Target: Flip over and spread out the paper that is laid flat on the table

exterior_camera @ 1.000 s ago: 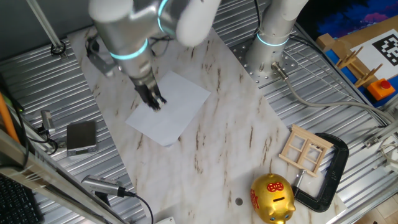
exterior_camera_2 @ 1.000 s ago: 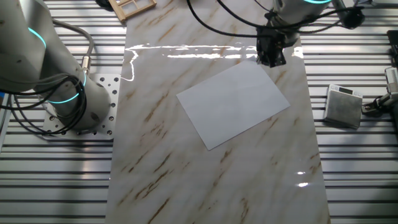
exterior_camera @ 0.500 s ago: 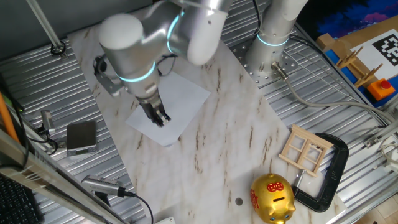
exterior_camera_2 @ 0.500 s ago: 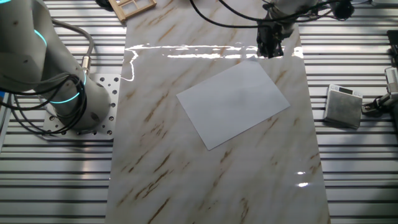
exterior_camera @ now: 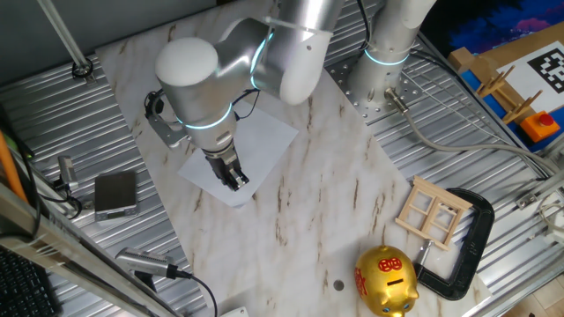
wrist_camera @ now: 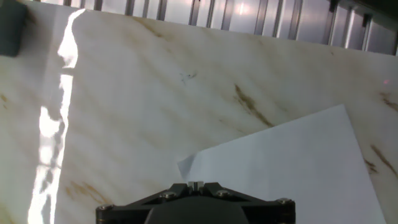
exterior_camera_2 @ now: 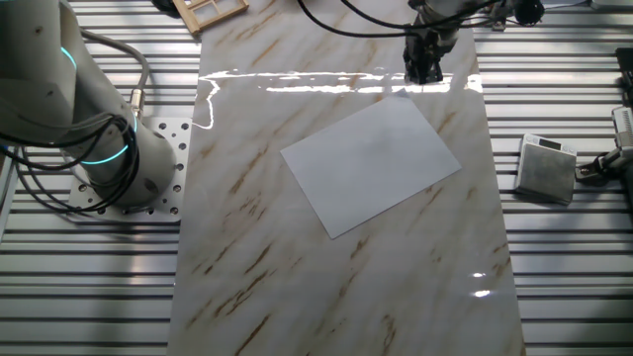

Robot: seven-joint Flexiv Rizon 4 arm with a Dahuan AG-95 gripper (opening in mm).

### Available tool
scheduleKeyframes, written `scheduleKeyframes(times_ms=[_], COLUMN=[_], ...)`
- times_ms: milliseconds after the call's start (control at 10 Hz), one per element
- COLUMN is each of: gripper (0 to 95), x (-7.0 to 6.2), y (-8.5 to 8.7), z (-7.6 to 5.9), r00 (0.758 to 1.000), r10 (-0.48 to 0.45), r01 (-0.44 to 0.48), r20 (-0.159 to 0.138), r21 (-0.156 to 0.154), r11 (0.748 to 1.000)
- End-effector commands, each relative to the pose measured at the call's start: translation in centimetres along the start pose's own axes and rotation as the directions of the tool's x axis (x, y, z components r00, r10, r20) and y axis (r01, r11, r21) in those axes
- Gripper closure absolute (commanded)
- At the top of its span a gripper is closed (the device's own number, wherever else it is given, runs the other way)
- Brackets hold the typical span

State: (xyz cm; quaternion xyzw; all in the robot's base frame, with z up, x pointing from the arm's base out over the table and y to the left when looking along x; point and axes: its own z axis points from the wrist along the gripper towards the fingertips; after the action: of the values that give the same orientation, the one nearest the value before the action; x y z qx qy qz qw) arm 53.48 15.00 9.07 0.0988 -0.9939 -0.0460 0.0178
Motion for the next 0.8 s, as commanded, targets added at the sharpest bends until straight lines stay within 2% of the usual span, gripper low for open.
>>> scheduleKeyframes(times_ms=[100,400,700,800], gripper=[95.0,95.0,38.0,38.0], x=[-0.05,-0.05,-0.32,-0.78], y=[-0.01,-0.01,0.15,0.46], z=[0.09,0.09,0.27,0.58], r00=[0.999,0.999,1.0,0.999], r10=[-0.04,-0.039,0.03,0.048], r01=[0.04,0.039,-0.03,-0.048], r20=[0.003,0.001,0.007,0.012], r21=[-0.003,-0.004,0.006,0.017], r11=[0.999,0.999,1.0,0.999])
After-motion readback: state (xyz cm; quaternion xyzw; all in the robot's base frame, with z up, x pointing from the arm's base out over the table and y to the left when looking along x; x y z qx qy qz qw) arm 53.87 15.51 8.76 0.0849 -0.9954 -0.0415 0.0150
